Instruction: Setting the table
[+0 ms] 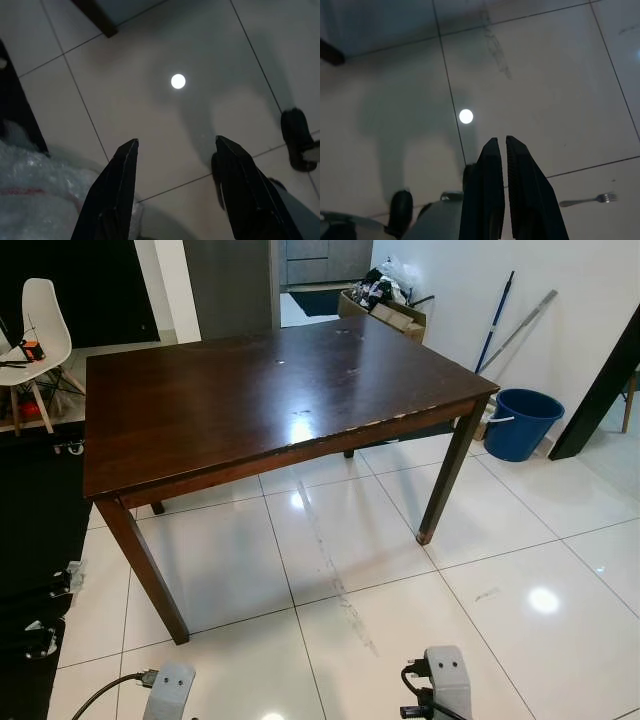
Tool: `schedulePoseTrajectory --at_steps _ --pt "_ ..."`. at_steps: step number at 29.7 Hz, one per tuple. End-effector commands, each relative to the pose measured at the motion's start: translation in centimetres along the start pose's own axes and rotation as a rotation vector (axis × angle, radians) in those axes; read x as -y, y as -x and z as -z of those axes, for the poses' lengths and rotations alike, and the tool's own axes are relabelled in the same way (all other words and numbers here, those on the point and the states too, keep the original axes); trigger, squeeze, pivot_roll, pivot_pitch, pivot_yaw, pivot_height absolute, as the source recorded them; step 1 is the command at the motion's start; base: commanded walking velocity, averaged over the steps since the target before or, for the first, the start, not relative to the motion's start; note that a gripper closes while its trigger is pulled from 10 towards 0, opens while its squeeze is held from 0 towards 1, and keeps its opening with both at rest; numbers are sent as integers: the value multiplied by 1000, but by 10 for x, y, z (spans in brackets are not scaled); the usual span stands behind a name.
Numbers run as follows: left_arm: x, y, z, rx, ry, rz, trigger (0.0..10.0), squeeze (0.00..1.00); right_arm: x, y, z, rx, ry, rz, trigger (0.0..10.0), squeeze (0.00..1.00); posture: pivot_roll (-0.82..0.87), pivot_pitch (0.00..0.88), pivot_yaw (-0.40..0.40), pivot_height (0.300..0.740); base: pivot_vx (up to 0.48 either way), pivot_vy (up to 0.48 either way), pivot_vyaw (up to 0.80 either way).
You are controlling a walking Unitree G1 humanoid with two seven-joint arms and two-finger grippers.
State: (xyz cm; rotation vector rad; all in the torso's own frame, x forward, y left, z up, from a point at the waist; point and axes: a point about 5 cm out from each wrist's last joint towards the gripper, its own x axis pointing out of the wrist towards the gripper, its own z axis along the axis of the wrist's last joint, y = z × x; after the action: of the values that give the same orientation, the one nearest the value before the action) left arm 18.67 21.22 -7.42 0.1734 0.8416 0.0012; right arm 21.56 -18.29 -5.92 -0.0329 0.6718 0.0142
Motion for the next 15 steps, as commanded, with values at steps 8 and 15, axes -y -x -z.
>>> schedulePoseTrajectory --at_steps 8,15 --pt "0 0 1 -8 -10 5 10000 0 1 3 9 -30 -30 11 10000 0 -41 0 56 740 0 0 -775" --pt "0 0 0 -8 -10 6 10000 0 1 3 8 -27 -34 11 10000 0 -42 0 55 740 0 0 -775"
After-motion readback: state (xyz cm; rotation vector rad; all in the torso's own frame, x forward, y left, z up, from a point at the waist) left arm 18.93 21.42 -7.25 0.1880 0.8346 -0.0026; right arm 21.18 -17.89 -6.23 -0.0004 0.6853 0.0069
